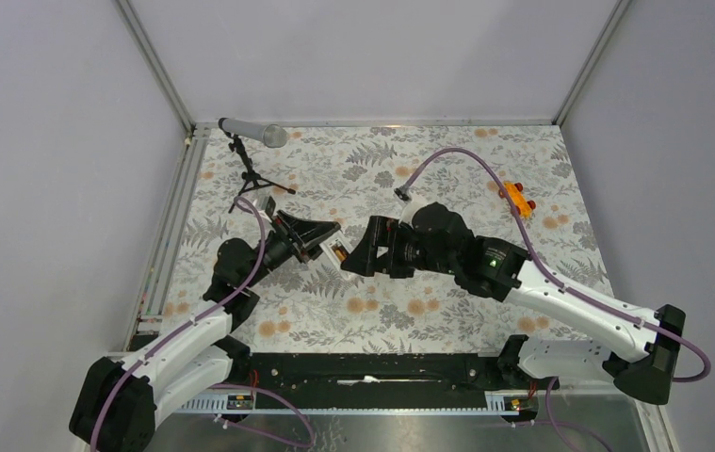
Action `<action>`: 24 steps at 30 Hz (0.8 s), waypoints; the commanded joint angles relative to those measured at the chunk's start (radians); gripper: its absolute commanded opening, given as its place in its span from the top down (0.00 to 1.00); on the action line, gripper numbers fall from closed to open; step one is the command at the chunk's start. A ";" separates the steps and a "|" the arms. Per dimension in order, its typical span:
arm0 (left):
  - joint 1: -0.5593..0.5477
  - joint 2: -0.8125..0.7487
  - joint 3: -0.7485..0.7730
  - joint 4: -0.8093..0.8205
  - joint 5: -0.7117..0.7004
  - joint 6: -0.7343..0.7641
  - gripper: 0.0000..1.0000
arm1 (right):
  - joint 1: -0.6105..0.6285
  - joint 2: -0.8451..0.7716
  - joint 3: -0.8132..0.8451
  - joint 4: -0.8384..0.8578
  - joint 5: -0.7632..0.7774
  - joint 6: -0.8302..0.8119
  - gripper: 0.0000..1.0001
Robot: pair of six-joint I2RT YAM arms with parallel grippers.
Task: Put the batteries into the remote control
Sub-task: Load the battery into the remote control.
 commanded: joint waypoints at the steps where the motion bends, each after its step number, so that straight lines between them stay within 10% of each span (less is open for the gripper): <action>1: -0.004 -0.023 0.032 0.093 -0.058 -0.116 1.00 | 0.000 -0.013 0.003 0.241 -0.022 0.063 0.04; 10: -0.005 -0.017 0.046 0.088 -0.074 -0.171 1.00 | 0.000 -0.026 -0.022 0.326 -0.012 0.093 0.07; 24: -0.007 -0.022 0.054 0.082 -0.094 -0.229 1.00 | 0.000 -0.005 -0.033 0.344 -0.020 0.110 0.39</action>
